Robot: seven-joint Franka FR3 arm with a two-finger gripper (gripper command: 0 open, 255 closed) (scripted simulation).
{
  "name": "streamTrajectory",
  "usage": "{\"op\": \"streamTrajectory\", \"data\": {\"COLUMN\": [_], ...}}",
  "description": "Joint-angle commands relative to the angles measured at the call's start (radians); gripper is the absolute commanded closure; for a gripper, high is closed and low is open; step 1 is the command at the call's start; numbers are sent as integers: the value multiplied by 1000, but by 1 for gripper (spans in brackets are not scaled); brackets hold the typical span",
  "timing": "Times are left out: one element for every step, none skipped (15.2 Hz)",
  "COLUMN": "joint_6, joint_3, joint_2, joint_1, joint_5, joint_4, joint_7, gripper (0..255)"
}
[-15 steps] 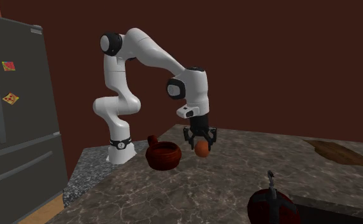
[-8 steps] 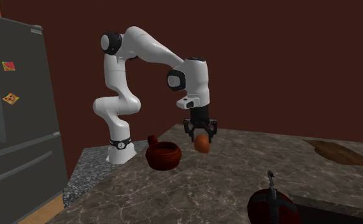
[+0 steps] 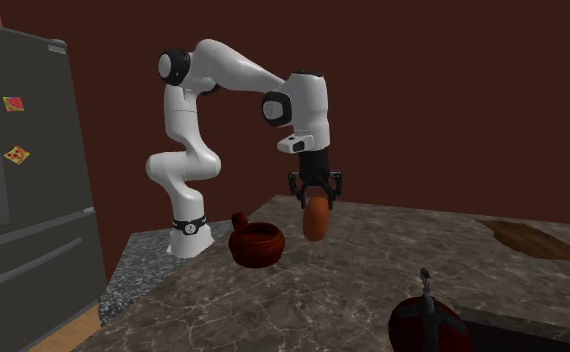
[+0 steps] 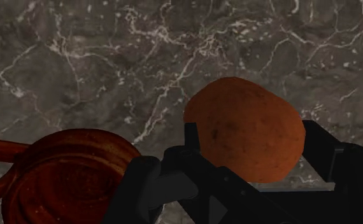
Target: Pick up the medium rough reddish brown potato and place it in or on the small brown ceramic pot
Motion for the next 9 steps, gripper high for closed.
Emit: {"op": "streamTrajectory", "data": {"joint_6": [-28, -42, -56, -70, -84, -97, -111, -125, -138], "joint_3": [-5, -6, -8, -10, -12, -14, -16, -18, -19], "joint_2": [-14, -20, -25, -31, -36, -40, -45, -49, -53], "joint_1": [-1, -1, -2, -2, -2, -3, -3, -3, -4], "joint_5": [6, 8, 9, 11, 13, 14, 15, 16, 17], "joint_4": [15, 24, 33, 42, 52, 61, 71, 81, 91], "joint_7": [-3, -4, -4, -4, -4, -4, -4, -4, -3], "gripper": [255, 255, 255, 255, 255, 255, 255, 255, 255]}}
